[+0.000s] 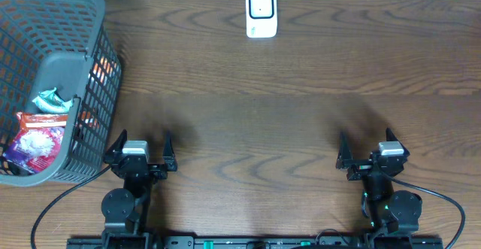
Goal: Scan the item barcode
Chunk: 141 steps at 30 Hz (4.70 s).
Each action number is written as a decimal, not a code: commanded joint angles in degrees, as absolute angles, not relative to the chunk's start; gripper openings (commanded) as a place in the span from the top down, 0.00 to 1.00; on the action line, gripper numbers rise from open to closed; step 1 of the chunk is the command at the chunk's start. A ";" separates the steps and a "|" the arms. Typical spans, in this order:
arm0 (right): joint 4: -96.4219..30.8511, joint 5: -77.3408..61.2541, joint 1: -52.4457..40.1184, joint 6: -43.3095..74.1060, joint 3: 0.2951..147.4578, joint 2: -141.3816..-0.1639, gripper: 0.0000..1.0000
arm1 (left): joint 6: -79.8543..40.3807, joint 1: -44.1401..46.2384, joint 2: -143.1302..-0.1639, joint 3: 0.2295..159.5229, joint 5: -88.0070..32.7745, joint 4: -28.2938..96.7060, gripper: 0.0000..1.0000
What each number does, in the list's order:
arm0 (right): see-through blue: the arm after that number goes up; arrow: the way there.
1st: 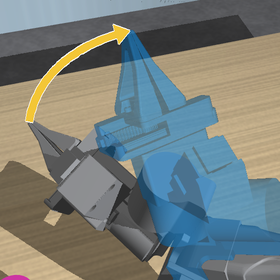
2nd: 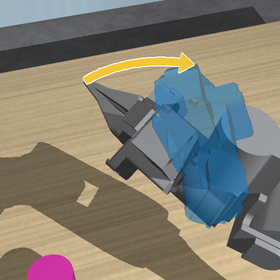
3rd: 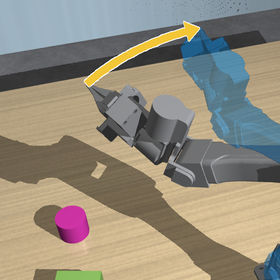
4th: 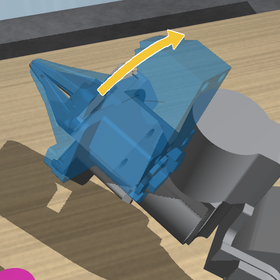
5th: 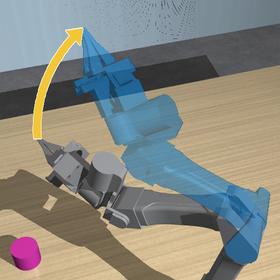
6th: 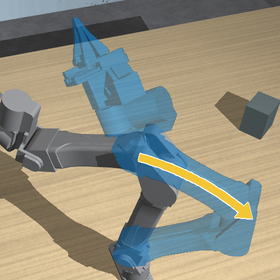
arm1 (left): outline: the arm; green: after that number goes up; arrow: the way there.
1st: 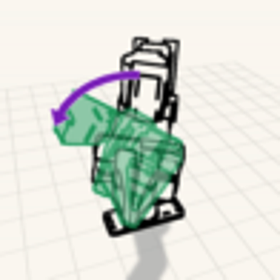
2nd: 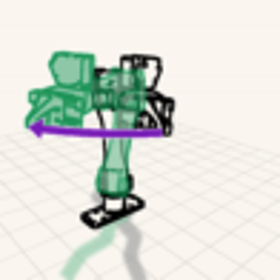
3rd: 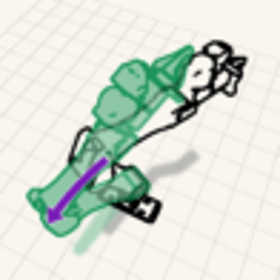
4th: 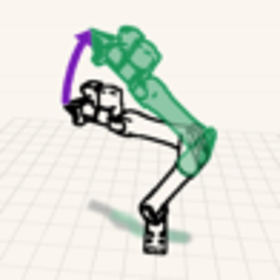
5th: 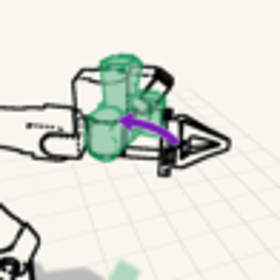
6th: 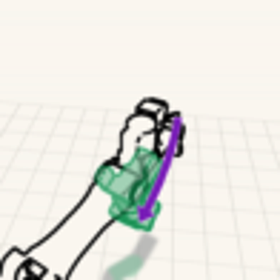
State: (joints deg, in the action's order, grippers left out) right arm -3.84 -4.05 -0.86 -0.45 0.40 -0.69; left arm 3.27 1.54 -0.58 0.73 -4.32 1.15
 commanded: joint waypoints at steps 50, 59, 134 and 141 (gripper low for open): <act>-4.08 -3.77 -0.43 0.36 0.32 -0.34 0.01 | 2.85 1.32 -0.23 0.23 -6.52 1.26 0.02; -4.08 -3.77 -0.43 0.36 0.32 -0.34 0.01 | -22.83 1.45 -0.23 0.34 -40.45 -22.74 0.02; -4.08 -3.77 -0.43 0.36 0.32 -0.34 0.01 | -32.80 -30.74 -117.45 110.80 16.12 72.18 0.93; -4.08 -3.77 -0.43 0.36 0.32 -0.34 0.01 | -32.84 -30.74 -98.24 111.11 14.55 68.75 0.92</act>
State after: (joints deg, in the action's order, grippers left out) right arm -3.84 -4.03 -0.84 -0.43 0.40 -0.69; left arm -33.15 -30.61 -107.57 108.22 13.82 69.76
